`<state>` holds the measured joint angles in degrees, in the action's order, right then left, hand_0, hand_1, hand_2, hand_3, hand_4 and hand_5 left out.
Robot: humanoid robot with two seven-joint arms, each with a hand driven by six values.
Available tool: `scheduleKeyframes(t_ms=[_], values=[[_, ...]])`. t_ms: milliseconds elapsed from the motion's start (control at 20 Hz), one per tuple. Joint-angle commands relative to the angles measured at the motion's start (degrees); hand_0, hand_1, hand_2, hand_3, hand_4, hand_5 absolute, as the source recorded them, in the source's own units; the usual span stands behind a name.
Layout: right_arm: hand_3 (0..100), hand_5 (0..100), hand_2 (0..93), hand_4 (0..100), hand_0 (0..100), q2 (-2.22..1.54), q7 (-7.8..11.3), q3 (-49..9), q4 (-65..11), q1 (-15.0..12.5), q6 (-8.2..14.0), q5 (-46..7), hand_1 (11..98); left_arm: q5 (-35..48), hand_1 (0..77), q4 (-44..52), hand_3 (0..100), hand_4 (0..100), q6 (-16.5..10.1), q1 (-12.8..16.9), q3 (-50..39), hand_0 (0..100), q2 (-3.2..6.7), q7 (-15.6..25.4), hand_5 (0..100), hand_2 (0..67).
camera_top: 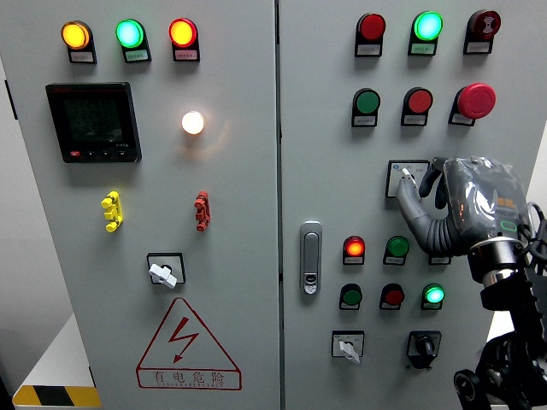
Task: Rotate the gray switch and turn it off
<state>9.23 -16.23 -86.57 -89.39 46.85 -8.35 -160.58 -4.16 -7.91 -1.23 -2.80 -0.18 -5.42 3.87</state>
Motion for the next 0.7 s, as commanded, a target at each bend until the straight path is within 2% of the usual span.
scheduleKeyframes(t_ms=[0,650], values=[[86,95,69.3,100,66,0.0,-0.02,-0.01,0.0,-0.01,0.0,0.01,29.1,0.03,0.0,0.0,18,10,0.0,-0.01,0.0,0,-0.03,0.0,12,13.2],[86,95,69.6,100,68,0.09,-0.02,-0.01,-0.43,-0.27,0.09,0.01,29.4,0.03,0.0,0.0,18,10,0.0,-0.01,0.0,0,-0.03,0.0,12,13.2]])
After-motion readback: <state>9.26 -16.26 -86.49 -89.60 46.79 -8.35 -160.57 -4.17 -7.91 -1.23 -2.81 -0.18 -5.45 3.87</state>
